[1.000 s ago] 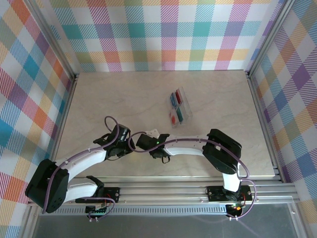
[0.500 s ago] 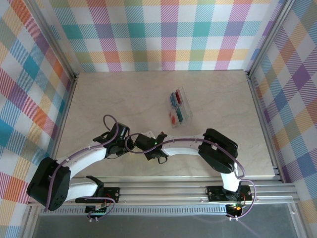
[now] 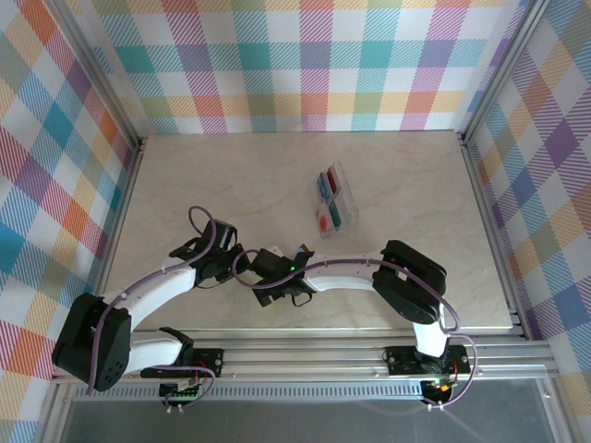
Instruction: Put the credit cards into the card holder
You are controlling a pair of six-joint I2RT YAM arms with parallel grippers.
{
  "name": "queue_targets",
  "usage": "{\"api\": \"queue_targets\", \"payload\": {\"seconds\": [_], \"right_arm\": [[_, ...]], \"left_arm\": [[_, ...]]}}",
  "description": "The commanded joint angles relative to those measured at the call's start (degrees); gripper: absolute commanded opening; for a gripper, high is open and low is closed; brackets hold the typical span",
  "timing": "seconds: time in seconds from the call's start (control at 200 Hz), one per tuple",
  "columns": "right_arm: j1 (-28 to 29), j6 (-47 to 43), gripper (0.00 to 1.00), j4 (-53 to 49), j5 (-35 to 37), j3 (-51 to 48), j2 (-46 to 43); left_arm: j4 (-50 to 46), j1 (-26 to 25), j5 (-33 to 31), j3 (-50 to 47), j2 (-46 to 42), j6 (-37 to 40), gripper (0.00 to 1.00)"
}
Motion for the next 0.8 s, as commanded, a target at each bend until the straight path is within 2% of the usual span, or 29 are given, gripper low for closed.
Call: {"api": "queue_targets", "payload": {"seconds": [0.0, 0.19, 0.345, 0.46, 0.6, 0.8], "right_arm": [[0.8, 0.6, 1.00, 1.6, -6.5, -1.8, 1.7], [2.0, 2.8, 1.00, 3.1, -4.6, -2.1, 5.7], [4.1, 4.4, 1.00, -2.0, 4.8, 0.4, 6.9], [4.1, 3.0, 1.00, 0.4, 1.9, -1.0, 4.9], [4.1, 1.7, 1.00, 4.4, -5.3, -2.2, 4.4], [3.6, 2.2, 1.00, 7.0, -6.8, -4.2, 3.7]], "left_arm": [[-1.0, 2.2, 2.8, 1.2, 0.3, 1.0, 0.11], [-1.6, 4.0, 5.0, 2.2, -0.8, 1.5, 0.12], [-1.6, 5.2, 6.6, 2.3, -1.1, 1.7, 0.13], [-1.2, 5.5, 8.1, 2.4, -1.5, 1.8, 0.14], [0.3, 5.5, 11.9, 3.5, -0.6, 2.2, 0.16], [4.9, 4.0, 17.0, 4.1, 2.2, 2.2, 0.16]]}}
